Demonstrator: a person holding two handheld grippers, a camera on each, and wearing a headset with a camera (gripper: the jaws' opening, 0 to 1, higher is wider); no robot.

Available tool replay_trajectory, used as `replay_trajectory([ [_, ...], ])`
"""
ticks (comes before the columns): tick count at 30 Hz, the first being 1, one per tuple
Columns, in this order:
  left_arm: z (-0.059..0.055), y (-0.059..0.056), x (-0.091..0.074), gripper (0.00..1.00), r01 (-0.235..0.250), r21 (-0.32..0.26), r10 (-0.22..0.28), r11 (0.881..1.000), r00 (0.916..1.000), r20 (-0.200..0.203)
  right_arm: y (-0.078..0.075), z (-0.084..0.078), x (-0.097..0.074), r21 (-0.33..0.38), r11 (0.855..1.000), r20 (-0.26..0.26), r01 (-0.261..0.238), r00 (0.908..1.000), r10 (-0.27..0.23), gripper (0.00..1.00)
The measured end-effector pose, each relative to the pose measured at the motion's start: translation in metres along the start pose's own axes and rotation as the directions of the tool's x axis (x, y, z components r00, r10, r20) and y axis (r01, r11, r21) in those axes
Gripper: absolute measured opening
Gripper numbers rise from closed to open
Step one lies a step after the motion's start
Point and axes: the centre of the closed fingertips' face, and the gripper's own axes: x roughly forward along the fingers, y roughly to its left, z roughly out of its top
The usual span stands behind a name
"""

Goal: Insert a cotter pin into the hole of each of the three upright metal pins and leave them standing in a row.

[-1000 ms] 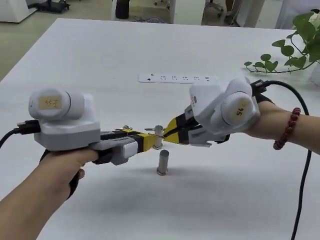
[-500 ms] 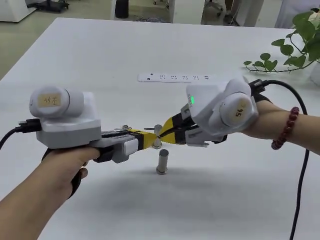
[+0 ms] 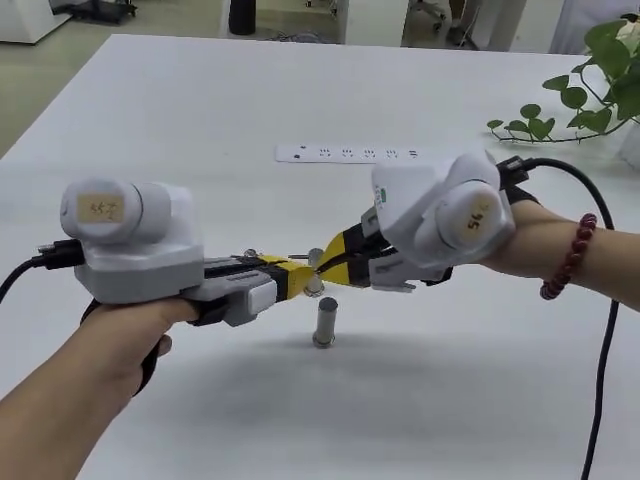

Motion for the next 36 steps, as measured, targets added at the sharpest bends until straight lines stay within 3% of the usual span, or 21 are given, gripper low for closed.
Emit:
replay_trajectory([
  [8, 0.000, 0.000, -0.001, 0.00, 0.010, 0.062, -0.010, 0.998, 1.0000, 0.000, 0.001, -0.001, -0.001, 0.130, 0.991, 0.045, -0.015, 0.9989, 0.009, 0.00],
  [13, -0.001, 0.003, -0.003, 0.00, 0.013, 0.080, -0.013, 0.997, 0.9999, 0.002, 0.000, -0.004, -0.003, 0.244, 0.969, 0.082, -0.024, 0.9966, 0.004, 0.00],
  [16, -0.002, 0.004, -0.004, 0.00, 0.014, 0.092, -0.015, 0.996, 0.9999, 0.000, 0.002, -0.006, -0.003, 0.333, 0.942, 0.111, -0.043, 0.9938, 0.006, 0.02],
  [20, -0.004, 0.004, -0.008, 0.00, 0.036, 0.131, -0.037, 0.991, 0.9993, 0.005, 0.002, -0.009, -0.005, 0.446, 0.892, 0.155, -0.075, 0.9879, 0.006, 0.04],
  [22, -0.005, 0.001, -0.010, 0.00, 0.050, 0.182, -0.052, 0.982, 0.9986, 0.009, 0.002, -0.011, -0.006, 0.472, 0.877, 0.172, -0.087, 0.9852, 0.006, 0.05],
  [25, -0.010, 0.000, -0.011, 0.00, 0.069, 0.198, -0.071, 0.978, 0.9975, 0.003, 0.005, -0.011, -0.007, 0.514, 0.850, 0.199, -0.111, 0.9800, 0.007, 0.06],
  [29, -0.016, -0.002, -0.013, 0.00, 0.096, 0.210, -0.097, 0.973, 0.9953, -0.003, 0.010, -0.008, -0.008, 0.573, 0.803, 0.253, -0.162, 0.9673, 0.014, 0.07],
  [36, -0.020, -0.012, -0.016, 0.00, 0.149, 0.240, -0.152, 0.959, 0.9884, -0.009, 0.022, -0.002, -0.011, 0.612, 0.755, 0.332, -0.234, 0.9428, 0.023, 0.09],
])
